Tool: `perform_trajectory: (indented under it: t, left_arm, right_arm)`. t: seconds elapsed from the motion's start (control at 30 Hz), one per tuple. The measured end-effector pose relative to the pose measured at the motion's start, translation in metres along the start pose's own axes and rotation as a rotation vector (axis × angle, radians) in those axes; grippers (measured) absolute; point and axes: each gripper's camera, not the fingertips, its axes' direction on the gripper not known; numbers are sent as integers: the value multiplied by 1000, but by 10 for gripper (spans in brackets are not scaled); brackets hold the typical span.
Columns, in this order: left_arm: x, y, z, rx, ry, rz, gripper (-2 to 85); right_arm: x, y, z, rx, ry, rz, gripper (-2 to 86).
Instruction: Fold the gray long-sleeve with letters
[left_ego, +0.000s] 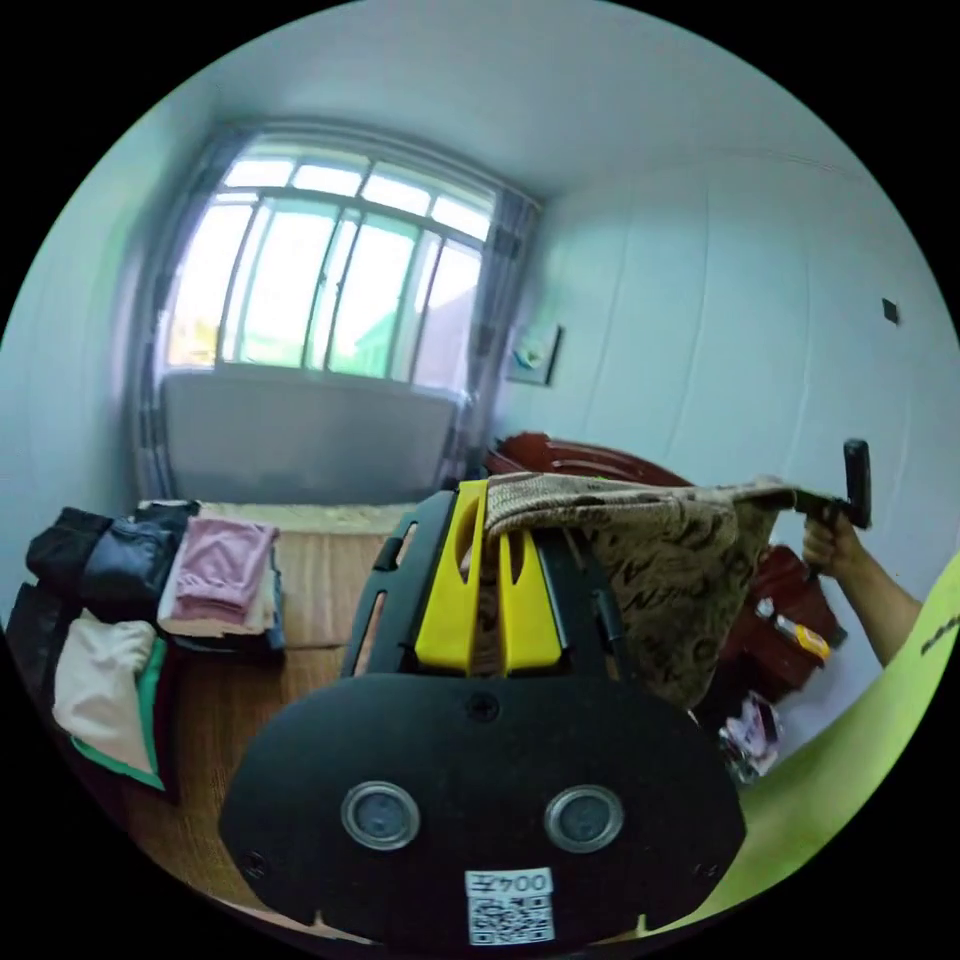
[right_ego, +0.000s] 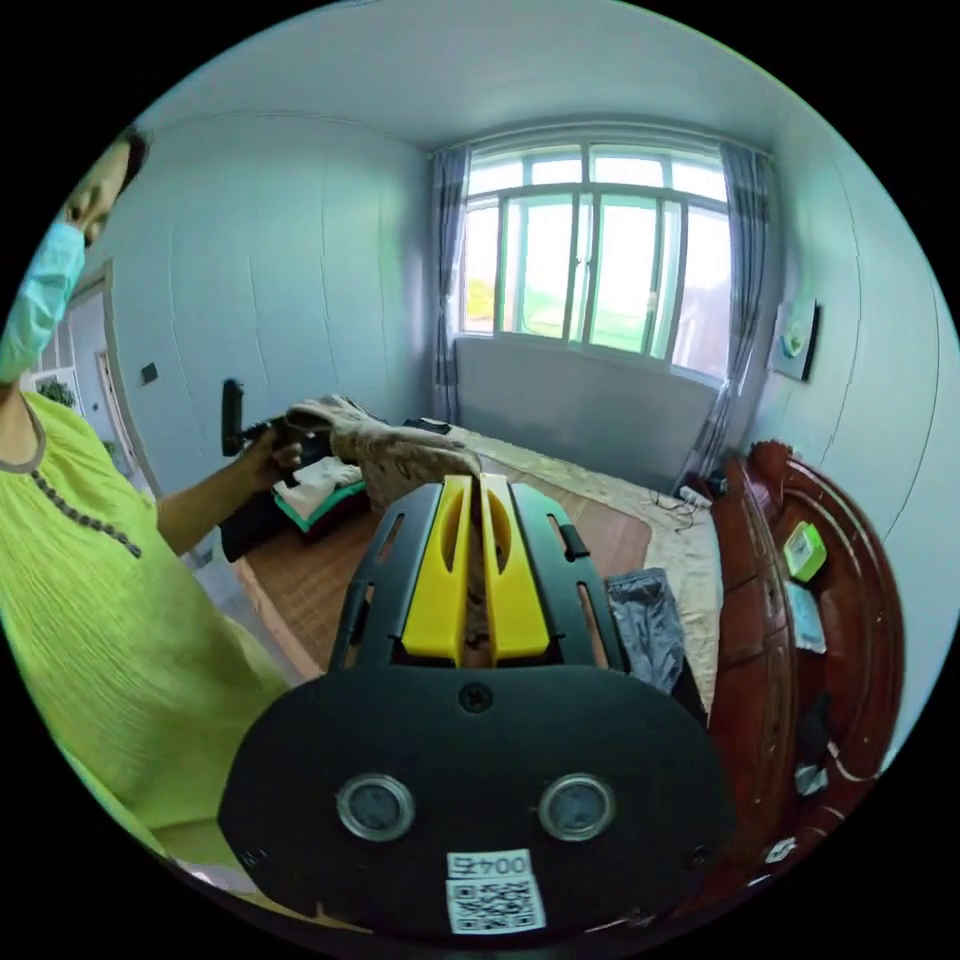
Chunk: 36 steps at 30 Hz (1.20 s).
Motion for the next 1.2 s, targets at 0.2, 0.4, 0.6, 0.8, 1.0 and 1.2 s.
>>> perform_trajectory:
  t: [0.2, 0.4, 0.6, 0.8, 1.0, 1.2]
  left_arm:
    - [63, -21, -52, 135, -290, 136, -5]
    - [88, -3, -68, 98, -473, 85, -5]
    - [107, 25, -87, 13, -541, -25, -5]
    - [118, 10, -138, -34, -483, -103, -5]
    - [101, -46, -147, -97, -391, 10, -5]
    - [0, -75, -72, -300, -284, -14, -5]
  right_arm:
    - [1, 12, 16, 80, 39, -92, -6]
    - [25, 40, 36, 154, -76, -11, -6]
    - [25, 78, 46, 148, -174, 44, -5]
    - [14, 96, 23, 188, -284, 38, -4]
    - [1, 87, 40, 180, -225, 54, -2]
    - [-6, 85, 157, 20, -102, 162, -1]
